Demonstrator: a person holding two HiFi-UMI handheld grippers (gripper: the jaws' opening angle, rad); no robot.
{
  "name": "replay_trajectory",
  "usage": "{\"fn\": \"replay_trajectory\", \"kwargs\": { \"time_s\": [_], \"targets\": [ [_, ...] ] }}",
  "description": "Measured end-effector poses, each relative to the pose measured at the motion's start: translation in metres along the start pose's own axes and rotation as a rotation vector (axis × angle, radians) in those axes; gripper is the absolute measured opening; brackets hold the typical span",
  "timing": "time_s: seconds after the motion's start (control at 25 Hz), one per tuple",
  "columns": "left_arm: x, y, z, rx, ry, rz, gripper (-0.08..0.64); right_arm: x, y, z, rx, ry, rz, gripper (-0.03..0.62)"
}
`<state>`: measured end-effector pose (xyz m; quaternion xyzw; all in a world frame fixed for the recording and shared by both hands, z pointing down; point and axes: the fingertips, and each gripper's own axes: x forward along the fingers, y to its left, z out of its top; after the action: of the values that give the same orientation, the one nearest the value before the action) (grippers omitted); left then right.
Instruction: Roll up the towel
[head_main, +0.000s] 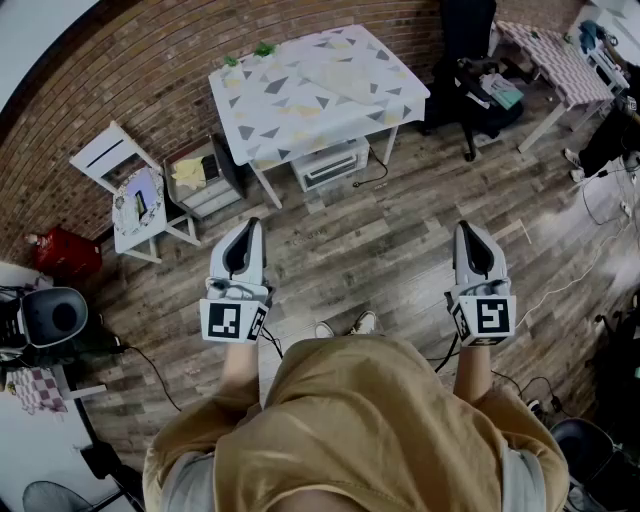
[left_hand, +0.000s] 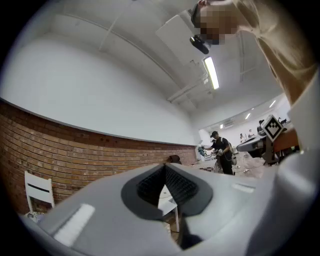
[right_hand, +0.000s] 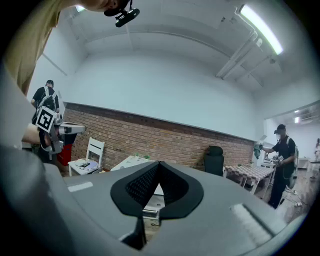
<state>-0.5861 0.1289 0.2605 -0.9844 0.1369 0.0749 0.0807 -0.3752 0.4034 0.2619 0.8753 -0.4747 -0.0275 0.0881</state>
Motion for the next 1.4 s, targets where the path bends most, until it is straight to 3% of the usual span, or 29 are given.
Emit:
{"fn": "replay_trajectory", "kwargs": {
  "time_s": [0.44, 0.8, 0.96, 1.04, 1.12, 1.2, 1.32, 1.4],
  "targets": [
    [0.014, -0.021, -0.001, 0.008, 0.006, -0.007, 0.061, 0.003, -0.016, -0.014, 0.027, 0.019, 0.019, 0.005],
    [0.032, -0.034, -0.017, -0.018, 0.024, -0.020, 0.064, 0.021, -0.009, -0.046, 0.072, 0.081, 0.176, 0.013],
    [0.047, -0.039, -0.014, -0.007, 0.002, -0.030, 0.097, 0.029, -0.021, -0.051, 0.079, 0.095, 0.198, 0.084],
    [0.055, -0.036, -0.013, -0.003, 0.003, -0.011, 0.227, 0.032, -0.028, -0.050, 0.072, 0.086, 0.216, 0.213],
    [0.060, -0.033, -0.014, 0.012, 0.013, 0.016, 0.309, 0.034, -0.036, -0.048, 0.056, 0.070, 0.223, 0.298],
    [0.066, -0.035, -0.016, 0.027, 0.028, 0.020, 0.451, 0.036, -0.046, -0.045, 0.056, 0.053, 0.232, 0.411],
    [0.078, -0.049, -0.024, 0.039, 0.050, -0.025, 0.540, 0.043, -0.054, -0.044, 0.031, 0.050, 0.282, 0.520],
    [0.082, -0.057, -0.031, 0.031, 0.071, -0.038, 0.566, 0.048, -0.057, -0.051, 0.007, 0.066, 0.308, 0.553]
  ]
}}
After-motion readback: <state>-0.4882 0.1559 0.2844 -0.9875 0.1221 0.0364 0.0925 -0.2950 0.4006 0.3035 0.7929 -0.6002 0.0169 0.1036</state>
